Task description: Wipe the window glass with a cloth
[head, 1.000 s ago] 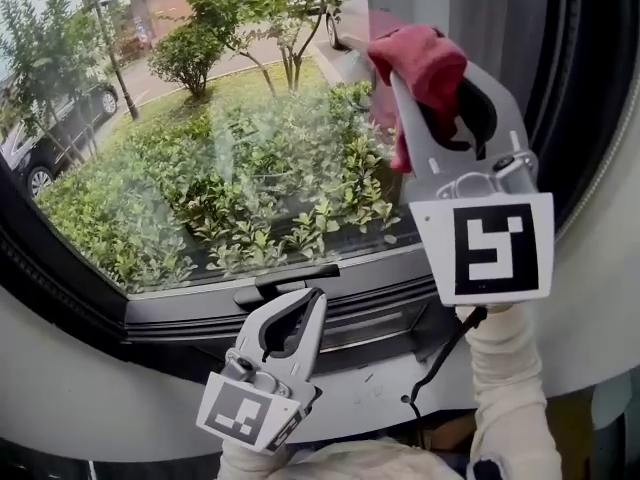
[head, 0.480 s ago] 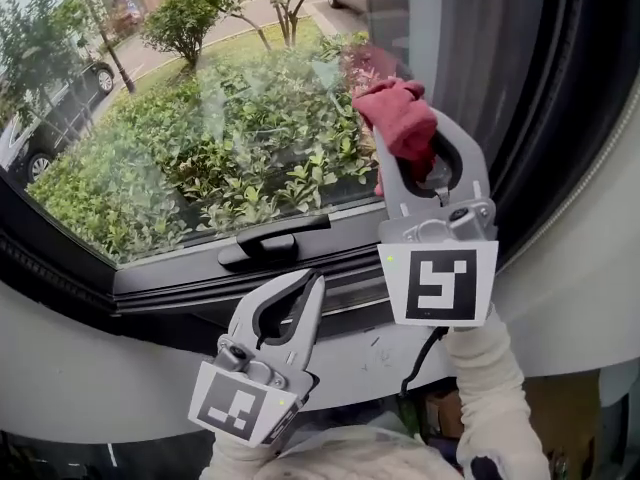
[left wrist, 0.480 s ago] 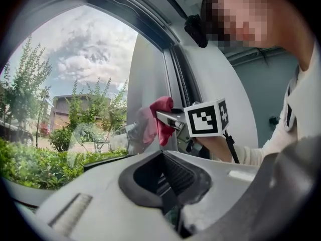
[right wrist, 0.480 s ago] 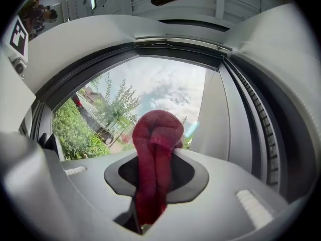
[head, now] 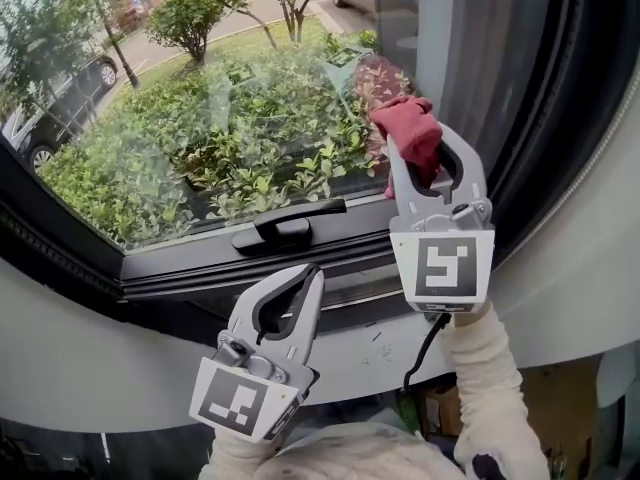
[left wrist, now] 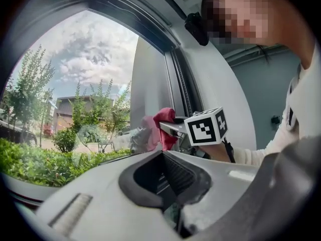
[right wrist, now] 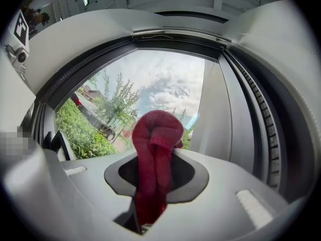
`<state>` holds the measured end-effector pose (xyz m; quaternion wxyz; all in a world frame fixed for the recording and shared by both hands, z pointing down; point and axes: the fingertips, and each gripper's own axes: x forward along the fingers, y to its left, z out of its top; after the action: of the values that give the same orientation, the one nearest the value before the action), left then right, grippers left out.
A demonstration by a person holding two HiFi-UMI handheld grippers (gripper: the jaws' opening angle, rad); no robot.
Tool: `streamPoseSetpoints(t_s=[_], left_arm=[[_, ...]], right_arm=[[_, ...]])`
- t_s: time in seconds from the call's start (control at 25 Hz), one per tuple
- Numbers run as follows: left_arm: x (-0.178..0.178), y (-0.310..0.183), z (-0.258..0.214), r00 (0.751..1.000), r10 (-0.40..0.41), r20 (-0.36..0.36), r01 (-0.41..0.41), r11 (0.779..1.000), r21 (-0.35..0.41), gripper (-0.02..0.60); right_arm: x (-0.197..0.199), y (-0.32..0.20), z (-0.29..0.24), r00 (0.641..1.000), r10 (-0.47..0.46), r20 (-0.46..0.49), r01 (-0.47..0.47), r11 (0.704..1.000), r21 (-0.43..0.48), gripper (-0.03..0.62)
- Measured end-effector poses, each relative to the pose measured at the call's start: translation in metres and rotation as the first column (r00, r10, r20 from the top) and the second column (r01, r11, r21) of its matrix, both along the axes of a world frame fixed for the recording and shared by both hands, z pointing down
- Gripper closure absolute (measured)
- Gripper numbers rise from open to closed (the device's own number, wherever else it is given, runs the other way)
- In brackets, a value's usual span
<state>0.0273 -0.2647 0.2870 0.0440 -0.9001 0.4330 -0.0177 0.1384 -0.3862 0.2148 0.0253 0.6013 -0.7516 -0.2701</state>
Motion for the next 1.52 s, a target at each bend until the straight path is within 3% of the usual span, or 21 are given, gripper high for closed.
streamPoseSetpoints(t_s=[0.16,0.36,0.48,0.76,1.12,1.52], left_arm=[[-0.015,0.011,-0.01,1.0,-0.021,-0.02,0.022,1.0,0.014,0.58],[-0.038,0.025,-0.021,0.998,-0.039,-0.05,0.041,0.999,0.034,0.581],[-0.048,0.036,-0.025,0.997,-0.044,-0.063,0.047,0.998,0.047,0.58],[-0.072,0.061,-0.024,0.996,-0.041,-0.079,0.045,0.998,0.046,0.58],[-0.095,0.088,-0.02,0.995,-0.023,-0.095,0.027,0.999,0.036,0.58],[-0.109,0.113,-0.028,0.995,-0.007,-0.102,0.013,0.998,0.061,0.58]], right_arm=[[-0.007,0.006,0.003,0.999,-0.032,-0.008,0.031,0.998,-0.063,0.476],[-0.054,0.042,0.0,0.981,-0.196,0.005,0.196,0.976,-0.092,0.476],[-0.086,0.077,-0.004,0.938,-0.34,0.062,0.345,0.935,-0.089,0.476],[-0.126,0.153,0.018,0.839,-0.519,0.166,0.541,0.83,-0.135,0.474],[-0.154,0.209,0.061,0.781,-0.569,0.258,0.618,0.762,-0.193,0.474],[-0.178,0.238,0.054,0.734,-0.601,0.315,0.666,0.727,-0.165,0.476]])
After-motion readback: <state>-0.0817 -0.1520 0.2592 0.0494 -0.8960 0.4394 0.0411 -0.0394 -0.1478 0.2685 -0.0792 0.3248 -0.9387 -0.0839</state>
